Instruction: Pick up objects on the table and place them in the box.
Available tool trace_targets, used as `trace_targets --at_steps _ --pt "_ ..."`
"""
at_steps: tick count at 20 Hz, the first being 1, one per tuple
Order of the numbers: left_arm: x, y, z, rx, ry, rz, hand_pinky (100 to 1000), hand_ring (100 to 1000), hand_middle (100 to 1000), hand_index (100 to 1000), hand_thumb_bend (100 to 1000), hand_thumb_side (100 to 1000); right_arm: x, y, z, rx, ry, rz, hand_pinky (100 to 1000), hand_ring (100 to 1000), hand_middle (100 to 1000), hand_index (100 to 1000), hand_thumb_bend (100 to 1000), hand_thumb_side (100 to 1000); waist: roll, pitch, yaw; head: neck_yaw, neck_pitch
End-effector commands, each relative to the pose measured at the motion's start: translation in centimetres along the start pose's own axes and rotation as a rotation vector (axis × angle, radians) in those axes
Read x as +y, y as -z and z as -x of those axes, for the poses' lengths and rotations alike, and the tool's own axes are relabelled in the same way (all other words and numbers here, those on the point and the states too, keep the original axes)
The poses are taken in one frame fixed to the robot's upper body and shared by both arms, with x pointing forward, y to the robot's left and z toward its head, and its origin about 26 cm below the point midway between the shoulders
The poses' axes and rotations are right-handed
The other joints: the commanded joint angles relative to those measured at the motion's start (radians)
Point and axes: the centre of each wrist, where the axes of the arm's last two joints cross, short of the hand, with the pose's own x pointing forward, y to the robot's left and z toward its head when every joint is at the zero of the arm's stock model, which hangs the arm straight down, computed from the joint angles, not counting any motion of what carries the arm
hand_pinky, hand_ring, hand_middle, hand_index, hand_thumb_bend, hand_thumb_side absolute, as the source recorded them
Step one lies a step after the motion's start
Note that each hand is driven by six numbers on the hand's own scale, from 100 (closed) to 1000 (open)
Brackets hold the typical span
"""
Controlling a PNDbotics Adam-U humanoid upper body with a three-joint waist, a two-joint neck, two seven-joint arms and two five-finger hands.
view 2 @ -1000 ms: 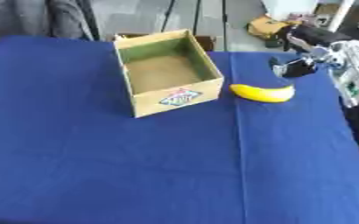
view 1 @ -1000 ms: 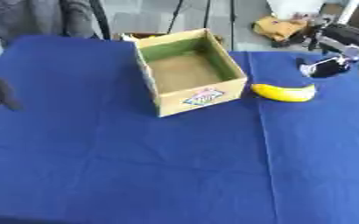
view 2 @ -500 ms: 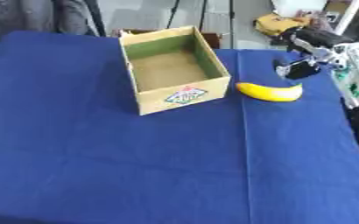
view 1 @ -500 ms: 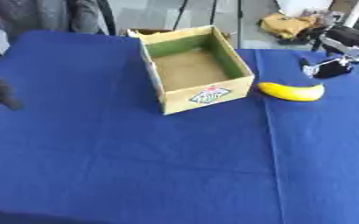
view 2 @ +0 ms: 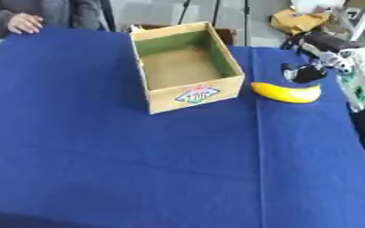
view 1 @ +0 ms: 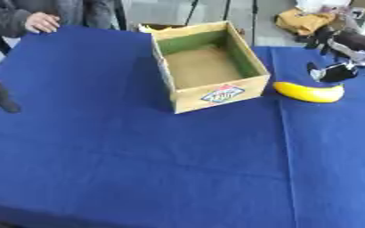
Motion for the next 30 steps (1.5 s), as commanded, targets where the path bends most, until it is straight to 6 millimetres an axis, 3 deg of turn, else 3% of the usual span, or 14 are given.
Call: trace_targets --at_steps 1,16,30 --pt "0.2 0.5 -0.7 -0.031 0.019 0.014 546 469 531 671 219 1000 -1.5 -0.7 1.7 0.058 -0.016 0.025 534 735 789 860 100 263 0.006 -0.011 0.006 0.0 -0.01" --pt "0.0 0.4 -0.5 -0.032 0.016 0.023 547 469 531 672 216 1000 0.8 -1.2 3.6 0.142 0.038 -0.025 534 734 785 862 100 268 0.022 -0.006 0.0 -0.027 -0.004" --pt "-0.2 0.2 -0.4 -0.032 0.011 0.027 549 469 532 674 216 1000 2.2 -1.2 3.6 0.141 0.049 -0.06 553 737 783 863 100 279 0.032 -0.002 -0.007 -0.057 0.003"
